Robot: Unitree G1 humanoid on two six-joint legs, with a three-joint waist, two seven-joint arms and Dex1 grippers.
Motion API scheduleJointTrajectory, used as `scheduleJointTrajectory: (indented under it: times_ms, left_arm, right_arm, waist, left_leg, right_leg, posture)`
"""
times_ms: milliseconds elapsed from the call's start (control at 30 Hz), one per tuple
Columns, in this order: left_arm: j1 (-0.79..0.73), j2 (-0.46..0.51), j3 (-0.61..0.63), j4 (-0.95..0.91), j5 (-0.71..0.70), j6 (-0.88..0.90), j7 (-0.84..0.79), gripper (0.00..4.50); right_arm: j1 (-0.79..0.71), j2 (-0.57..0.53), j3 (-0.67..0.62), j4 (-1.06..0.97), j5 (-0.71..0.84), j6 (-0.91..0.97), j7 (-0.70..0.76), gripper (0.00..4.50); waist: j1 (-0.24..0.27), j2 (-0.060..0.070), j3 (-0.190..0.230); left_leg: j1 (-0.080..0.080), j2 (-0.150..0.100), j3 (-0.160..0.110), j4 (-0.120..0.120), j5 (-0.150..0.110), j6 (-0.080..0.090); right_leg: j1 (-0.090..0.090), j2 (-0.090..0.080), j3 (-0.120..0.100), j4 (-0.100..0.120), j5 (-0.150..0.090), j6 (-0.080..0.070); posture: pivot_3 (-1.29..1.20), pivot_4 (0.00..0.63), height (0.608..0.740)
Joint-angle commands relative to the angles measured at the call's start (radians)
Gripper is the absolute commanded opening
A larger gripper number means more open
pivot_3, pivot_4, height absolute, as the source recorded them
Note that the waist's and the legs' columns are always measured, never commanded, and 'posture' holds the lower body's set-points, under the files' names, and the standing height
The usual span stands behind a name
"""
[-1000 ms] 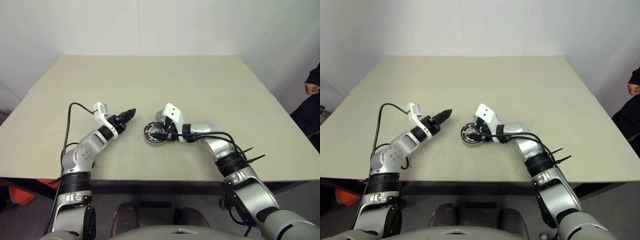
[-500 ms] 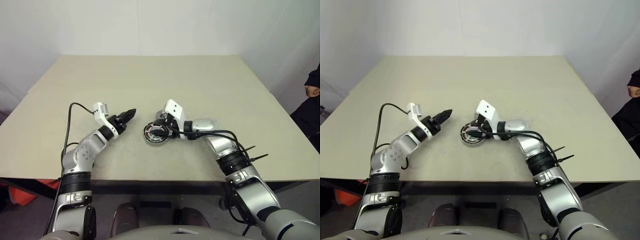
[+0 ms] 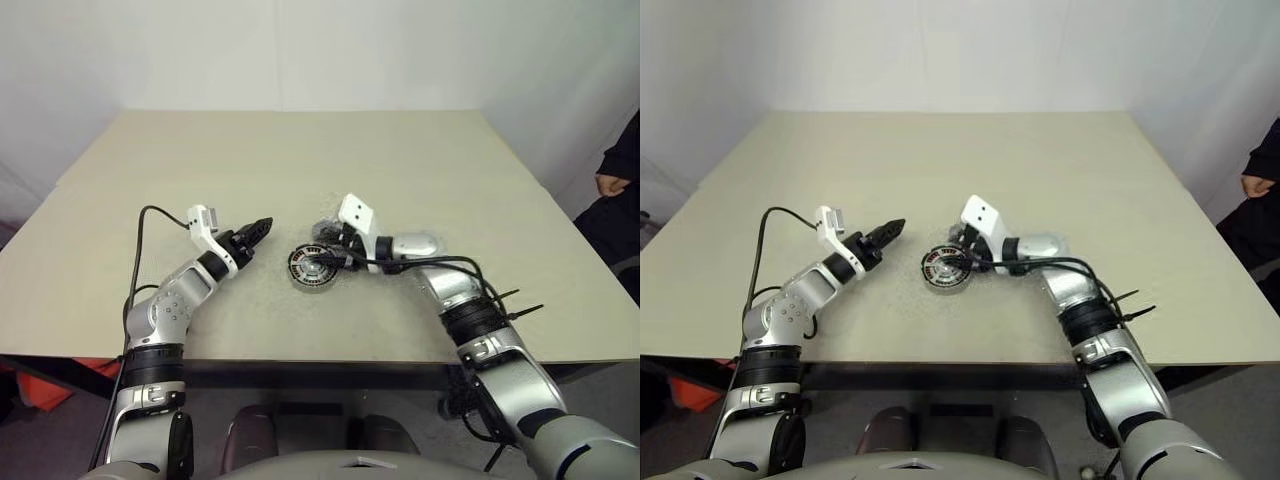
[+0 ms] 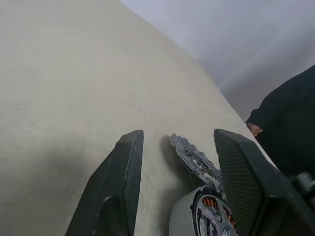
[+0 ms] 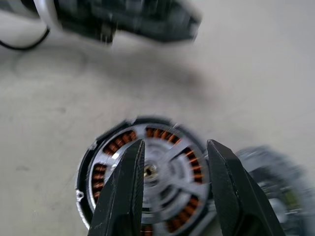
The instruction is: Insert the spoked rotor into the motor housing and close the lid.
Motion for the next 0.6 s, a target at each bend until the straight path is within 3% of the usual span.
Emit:
scheduleJointTrajectory:
  times_ms: [33, 133, 367, 600]
  left_arm:
    - [0.003, 0.018, -0.054, -0.066, 0.033, -0.007, -0.028, 2.41]
    - [0.0, 0.022, -0.068, -0.072, 0.044, -0.012, -0.029, 2.41]
    - [0.002, 0.023, -0.07, -0.065, 0.055, -0.017, -0.037, 2.41]
    - [0.004, 0.026, -0.067, -0.077, 0.052, -0.01, -0.039, 2.41]
  right_arm:
    - [-0.055, -0.072, -0.015, -0.025, 0.002, -0.059, 0.083, 2.2]
    - [-0.078, -0.15, 0.027, 0.019, -0.053, -0.133, 0.156, 2.2]
    - [-0.131, -0.191, 0.078, 0.114, -0.158, -0.352, 0.183, 4.48]
    - [-0.176, -0.172, 0.11, 0.171, -0.201, -0.447, 0.201, 4.48]
  waist:
    - [0.0, 0.0, 0.0]
    - [0.002, 0.0, 0.0]
    - [-0.003, 0.0, 0.0]
    - [-0.002, 0.0, 0.0]
  left_leg:
    - [0.0, 0.0, 0.0, 0.0, 0.0, 0.0]
    - [0.0, 0.0, 0.0, 0.001, 0.0, 0.0]
    - [0.0, -0.001, 0.0, 0.001, 0.0, 0.0]
    - [-0.001, -0.001, 0.0, 0.003, 0.0, 0.0]
  right_leg:
    - [0.0, 0.0, 0.0, 0.0, 0.0, 0.0]
    - [0.001, 0.0, 0.0, 0.0, 0.0, 0.0]
    - [-0.002, 0.0, 0.0, 0.003, 0.0, 0.0]
    - [-0.002, 0.0, 0.0, 0.004, 0.0, 0.0]
  posture:
    - [0.0, 0.0, 0.74]
    - [0.0, 0.0, 0.74]
    - [0.0, 0.0, 0.74]
    - [0.0, 0.0, 0.74]
